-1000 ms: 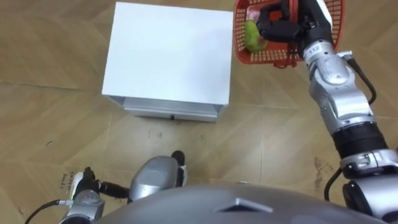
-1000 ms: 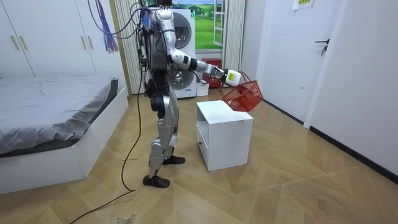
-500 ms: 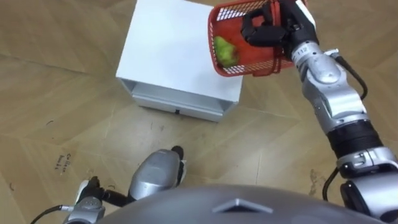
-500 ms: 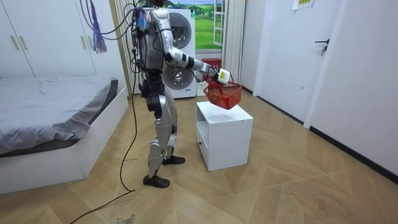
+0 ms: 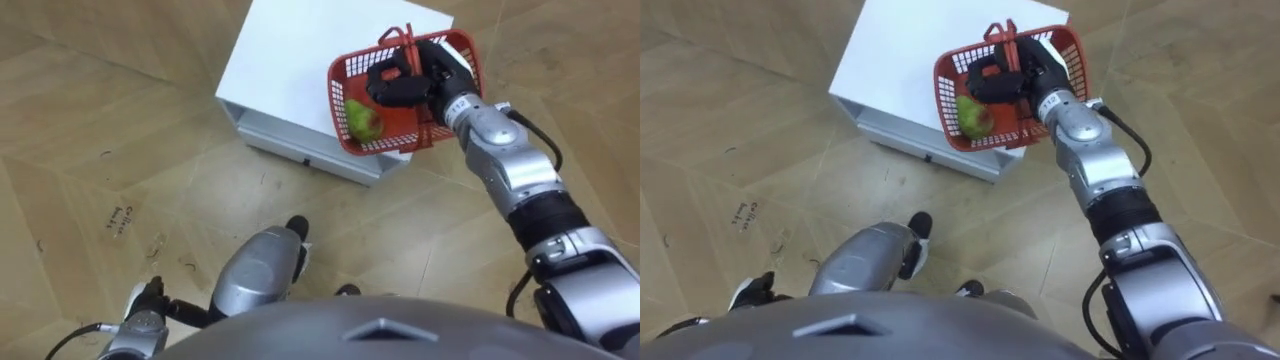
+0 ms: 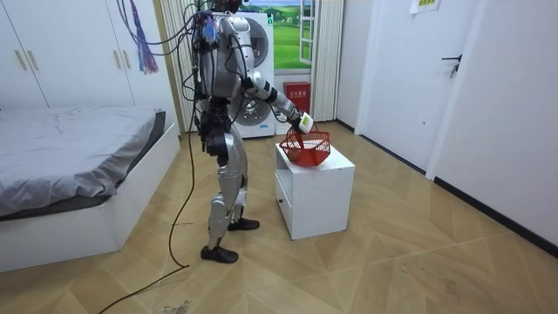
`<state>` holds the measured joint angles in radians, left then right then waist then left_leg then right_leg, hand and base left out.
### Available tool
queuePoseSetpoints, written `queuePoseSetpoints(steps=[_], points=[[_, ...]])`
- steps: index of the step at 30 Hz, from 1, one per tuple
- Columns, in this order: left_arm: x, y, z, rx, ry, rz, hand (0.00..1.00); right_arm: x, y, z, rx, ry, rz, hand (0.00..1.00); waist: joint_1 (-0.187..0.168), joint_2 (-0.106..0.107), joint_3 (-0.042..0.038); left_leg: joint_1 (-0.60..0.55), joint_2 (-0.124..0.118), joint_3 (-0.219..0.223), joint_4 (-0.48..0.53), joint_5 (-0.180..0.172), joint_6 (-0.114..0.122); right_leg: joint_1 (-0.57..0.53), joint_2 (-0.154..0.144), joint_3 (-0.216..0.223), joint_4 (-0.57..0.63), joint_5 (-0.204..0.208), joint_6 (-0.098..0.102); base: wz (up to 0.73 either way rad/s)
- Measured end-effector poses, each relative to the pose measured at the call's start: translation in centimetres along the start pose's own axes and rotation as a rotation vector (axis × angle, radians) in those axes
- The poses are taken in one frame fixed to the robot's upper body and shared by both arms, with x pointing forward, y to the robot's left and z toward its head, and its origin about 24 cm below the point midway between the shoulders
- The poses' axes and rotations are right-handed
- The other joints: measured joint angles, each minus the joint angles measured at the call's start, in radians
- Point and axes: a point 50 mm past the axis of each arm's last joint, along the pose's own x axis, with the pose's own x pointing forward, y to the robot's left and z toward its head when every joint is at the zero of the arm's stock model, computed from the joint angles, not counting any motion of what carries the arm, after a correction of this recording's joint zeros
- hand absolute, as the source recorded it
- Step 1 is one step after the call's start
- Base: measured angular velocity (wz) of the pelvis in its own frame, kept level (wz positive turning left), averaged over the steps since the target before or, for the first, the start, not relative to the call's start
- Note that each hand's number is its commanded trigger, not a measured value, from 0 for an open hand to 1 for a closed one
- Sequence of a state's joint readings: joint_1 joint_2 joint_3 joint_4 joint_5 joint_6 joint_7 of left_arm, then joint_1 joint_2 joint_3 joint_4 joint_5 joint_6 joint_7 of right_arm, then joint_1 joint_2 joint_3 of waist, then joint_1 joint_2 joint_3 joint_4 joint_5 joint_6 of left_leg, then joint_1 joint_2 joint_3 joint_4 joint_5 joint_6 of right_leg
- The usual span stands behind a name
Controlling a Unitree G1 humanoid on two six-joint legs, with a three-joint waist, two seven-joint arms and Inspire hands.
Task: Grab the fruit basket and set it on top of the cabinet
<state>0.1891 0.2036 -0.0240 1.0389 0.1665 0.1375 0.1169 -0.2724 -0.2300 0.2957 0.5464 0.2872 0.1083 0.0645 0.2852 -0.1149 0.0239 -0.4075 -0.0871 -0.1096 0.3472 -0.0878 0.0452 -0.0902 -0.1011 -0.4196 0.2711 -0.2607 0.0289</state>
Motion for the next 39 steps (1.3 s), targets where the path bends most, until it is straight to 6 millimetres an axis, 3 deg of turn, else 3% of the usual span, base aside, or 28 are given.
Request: queuePoseSetpoints(steps=[2, 3, 5, 24, 39], points=[[0.0, 0.1, -0.1, 0.007, 0.001, -0.002, 0.0, 0.1, 0.0, -0.4, 0.006, 0.018, -0.003, 1.0, -0.001, 0.001, 0.0019, -0.005, -0.002, -0.001, 0.002, -0.002, 0.002, -0.007, -0.002, 0.002, 0.009, -0.001, 0.001, 0.02], [0.0, 0.2, 0.0, 0.009, -0.003, -0.008, 0.0, 0.2, 0.0, -0.6, 0.011, 0.03, -0.008, 0.83, -0.002, 0.001, 0.0019, -0.013, -0.004, -0.001, 0.011, -0.004, 0.004, -0.013, -0.003, 0.002, 0.012, -0.002, 0.004, 0.05], [0.1, 0.3, 0.2, 0.009, -0.011, -0.01, 0.0, 0.4, -0.2, -0.7, 0.016, 0.041, -0.013, 0.0, -0.003, 0.003, 0.0041, -0.03, -0.006, -0.004, 0.025, -0.012, 0.008, -0.026, -0.004, 0.003, 0.024, -0.006, 0.009, 0.04], [0.2, 1.3, 0.8, 0.039, -0.048, 0.006, 0.0, 1.2, -1.0, -0.9, 0.107, 0.082, -0.074, 0.0, 0.002, -0.009, 0.0105, -0.09, -0.049, -0.001, 0.095, -0.059, 0.068, -0.083, -0.058, 0.01, 0.098, -0.019, 0.038, 0.01], [0.2, 1.2, 1.0, 0.013, -0.06, 0.004, 0.0, 1.2, -1.0, -1.0, 0.127, 0.064, -0.08, 0.0, 0.006, -0.02, 0.0137, -0.086, -0.05, 0.027, 0.1, -0.077, 0.088, -0.09, -0.07, 0.036, 0.107, -0.013, 0.049, -0.04]])
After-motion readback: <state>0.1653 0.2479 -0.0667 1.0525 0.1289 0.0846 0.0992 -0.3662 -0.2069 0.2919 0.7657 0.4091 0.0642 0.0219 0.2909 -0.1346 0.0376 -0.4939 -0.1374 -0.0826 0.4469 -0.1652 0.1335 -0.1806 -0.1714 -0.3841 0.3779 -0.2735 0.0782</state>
